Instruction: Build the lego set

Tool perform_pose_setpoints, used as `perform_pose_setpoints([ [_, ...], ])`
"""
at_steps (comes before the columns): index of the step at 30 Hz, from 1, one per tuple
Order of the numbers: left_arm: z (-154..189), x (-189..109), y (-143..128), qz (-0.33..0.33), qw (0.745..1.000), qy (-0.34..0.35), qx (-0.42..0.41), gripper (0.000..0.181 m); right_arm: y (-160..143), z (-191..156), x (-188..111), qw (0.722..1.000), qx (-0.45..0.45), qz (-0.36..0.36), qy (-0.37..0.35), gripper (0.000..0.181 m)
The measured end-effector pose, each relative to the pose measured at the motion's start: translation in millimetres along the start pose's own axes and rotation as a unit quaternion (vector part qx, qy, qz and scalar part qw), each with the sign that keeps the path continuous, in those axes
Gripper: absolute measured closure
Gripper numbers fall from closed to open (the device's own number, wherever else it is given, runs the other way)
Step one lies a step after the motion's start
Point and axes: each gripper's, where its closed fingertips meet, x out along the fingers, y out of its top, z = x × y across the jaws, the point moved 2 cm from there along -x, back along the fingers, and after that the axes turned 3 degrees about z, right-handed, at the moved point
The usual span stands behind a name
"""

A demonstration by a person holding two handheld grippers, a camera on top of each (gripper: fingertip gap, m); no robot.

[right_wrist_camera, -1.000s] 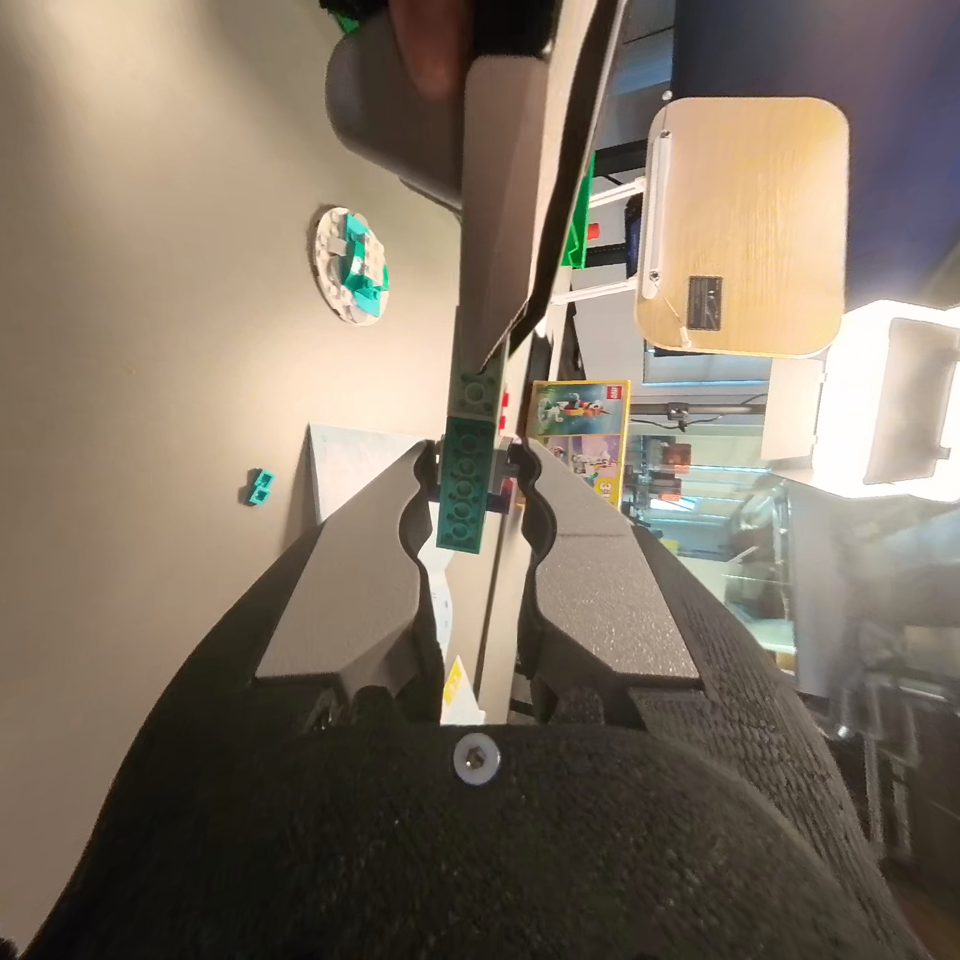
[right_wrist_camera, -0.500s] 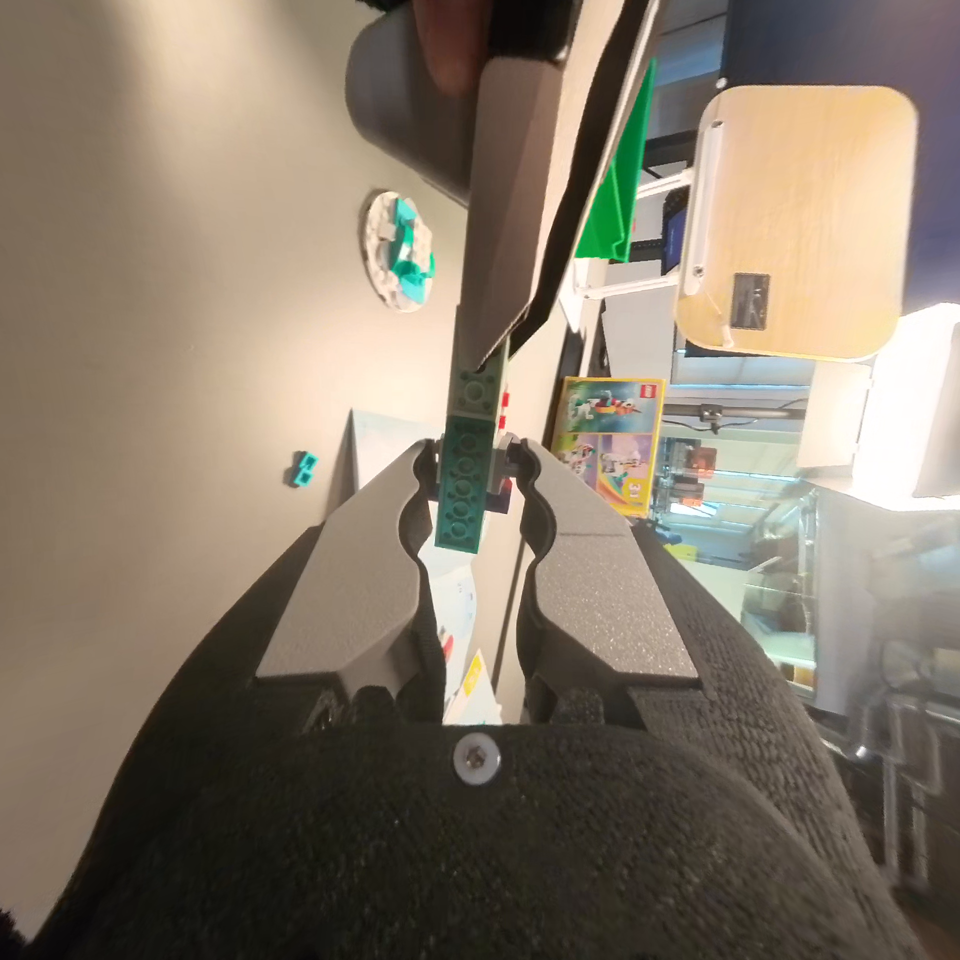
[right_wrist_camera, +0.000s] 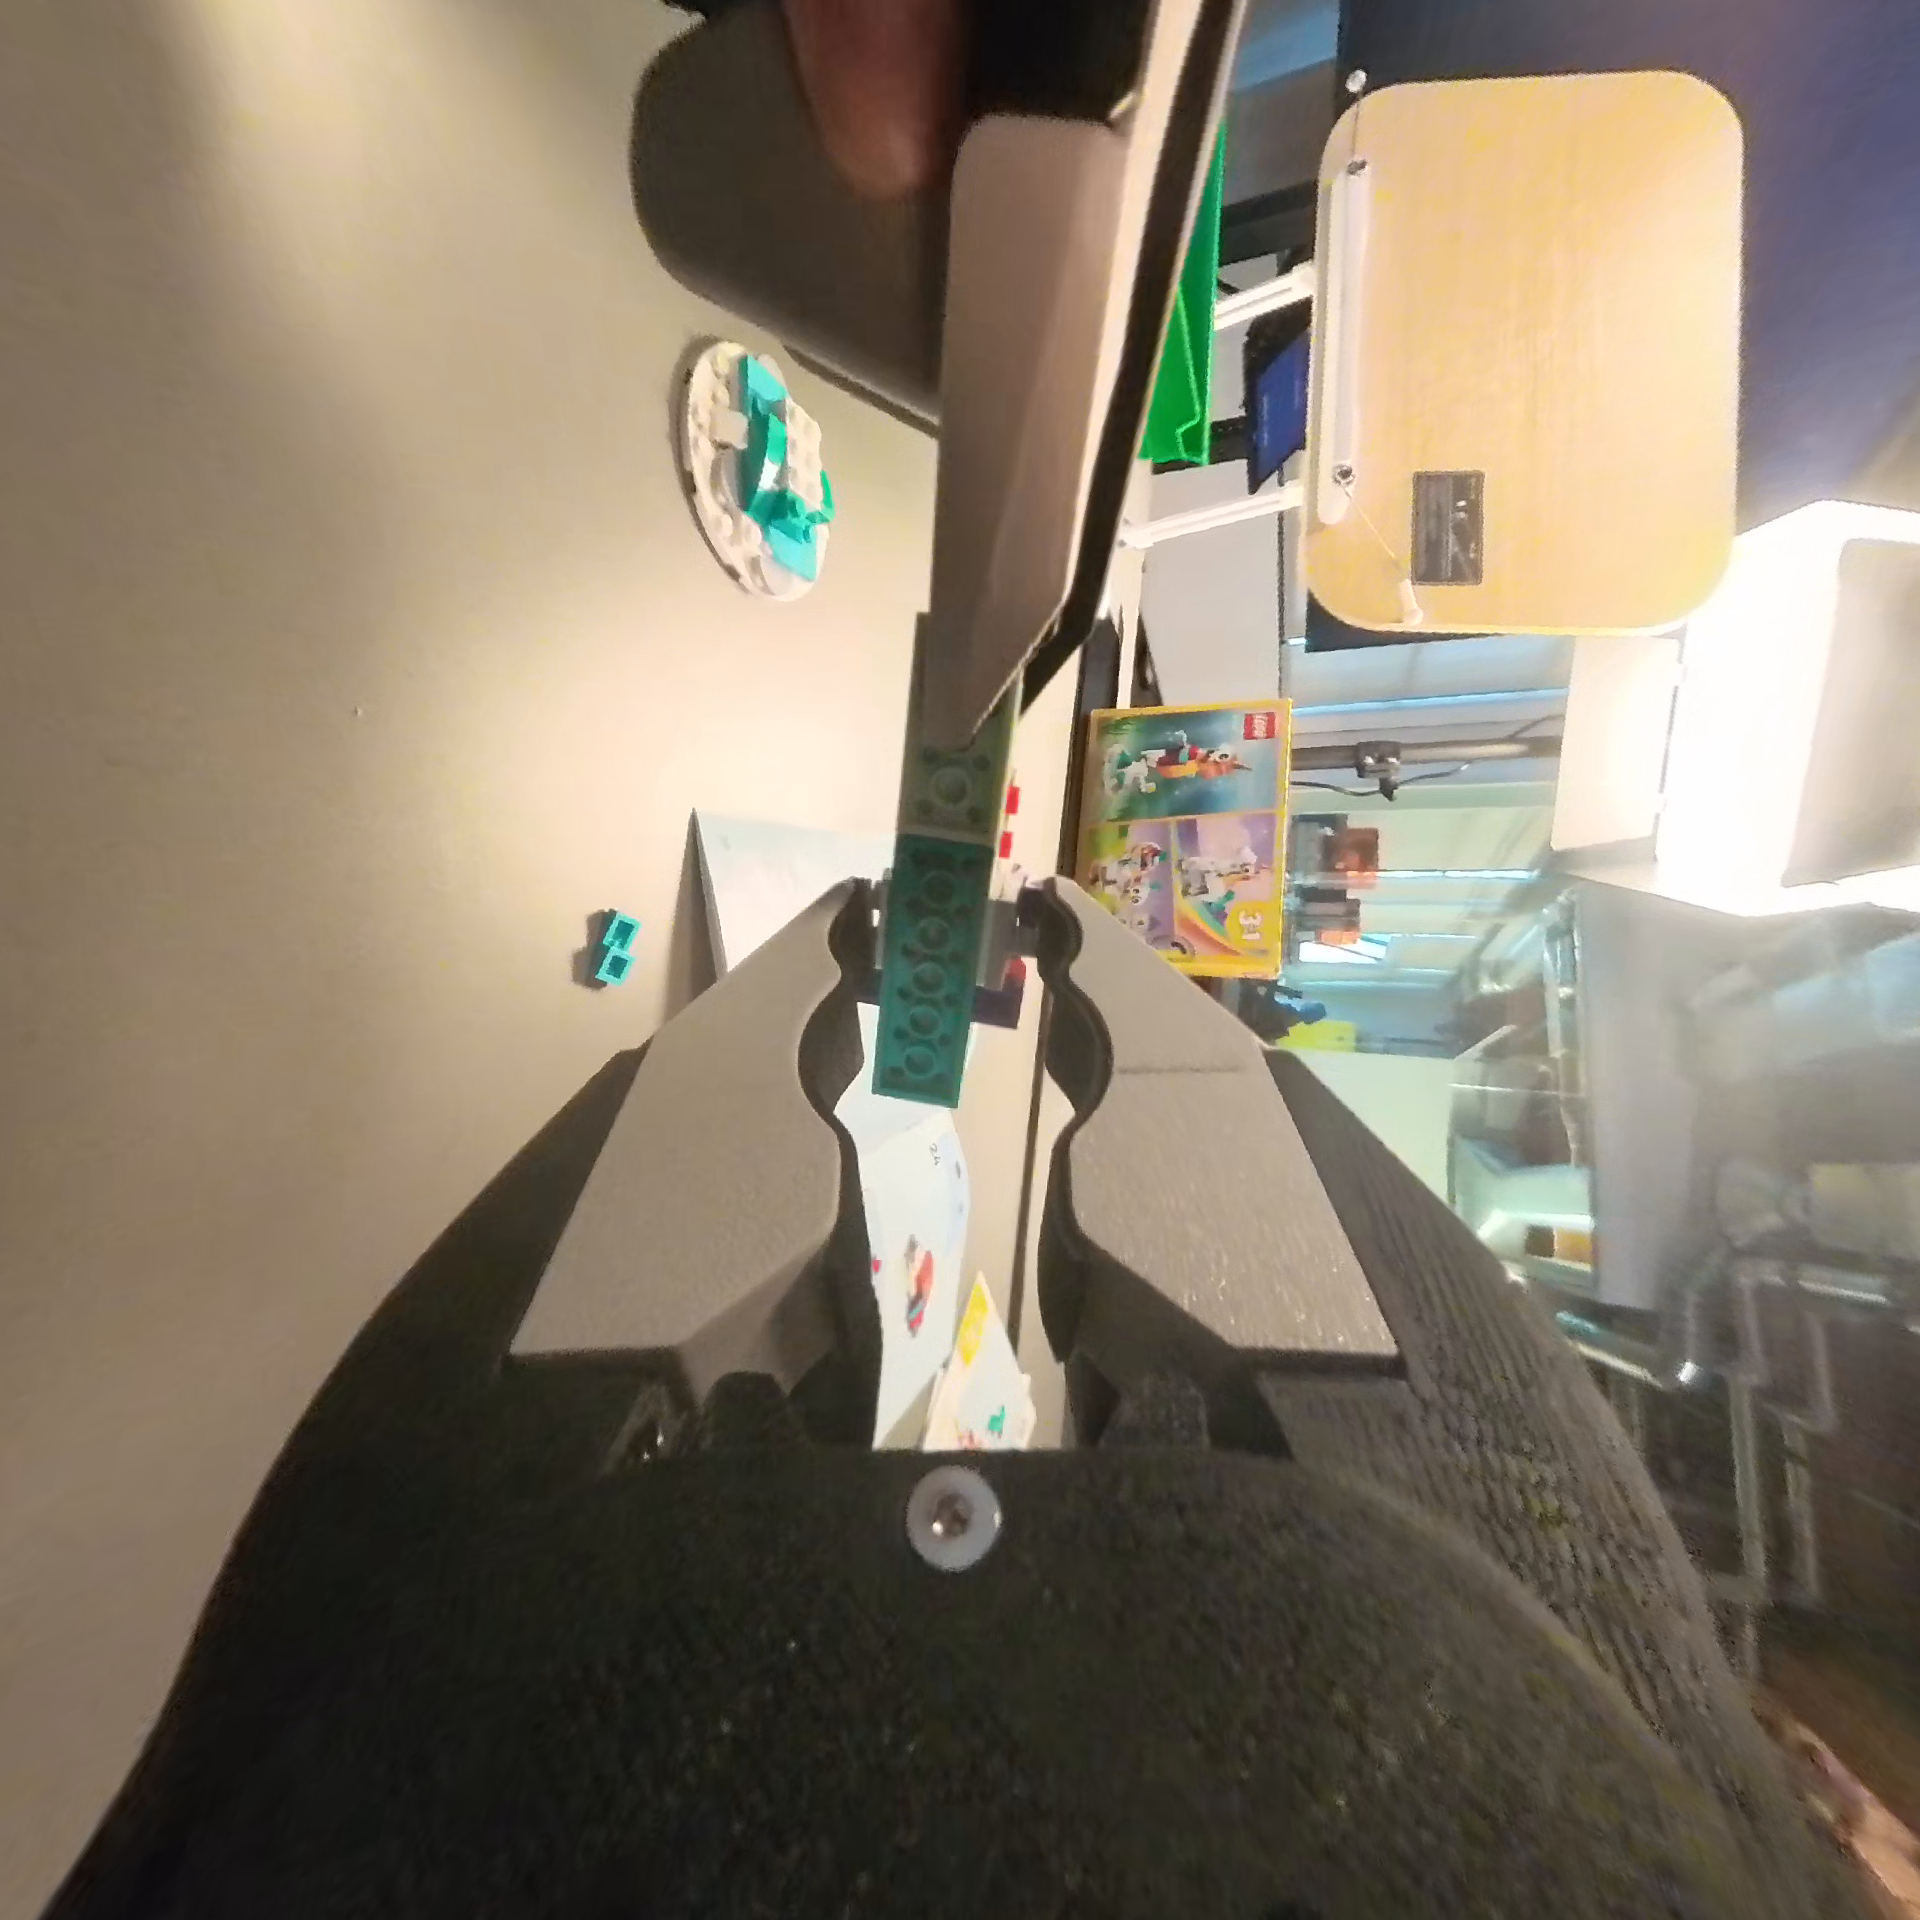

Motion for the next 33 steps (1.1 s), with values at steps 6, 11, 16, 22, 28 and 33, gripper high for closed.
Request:
perform_pose_setpoints([
  [6, 0, 4, 1, -0.004, 1.0, 0.011, 0.01, 0.156, 1, 8, -2, 0.999, 0.014, 0.012, -0.035, 0.151],
  [11, 1, 1, 9, 0.008, 1.0, 0.015, 0.014, 0.157, 4, 12, -4, 0.998, 0.035, 0.029, -0.048, 0.151],
  [16, 1, -1, 7, 0.002, 0.999, 0.024, 0.044, 0.166, 5, 9, -5, 0.998, 0.021, 0.032, -0.051, 0.15],
  [22, -1, -1, -1, -0.007, 0.997, 0.031, 0.069, 0.168, 5, 2, -2, 0.998, 0.032, 0.031, -0.04, 0.151],
  [28, -15, -9, -13, 0.003, 0.992, 0.068, 0.104, 0.17, 1, 1, -3, 0.982, 0.185, 0.042, -0.005, 0.134],
  [33, -24, -29, -33, 0.001, 0.987, 0.1, 0.122, 0.17, -16, -24, -4, 0.912, 0.392, 0.047, 0.11, 0.141],
])
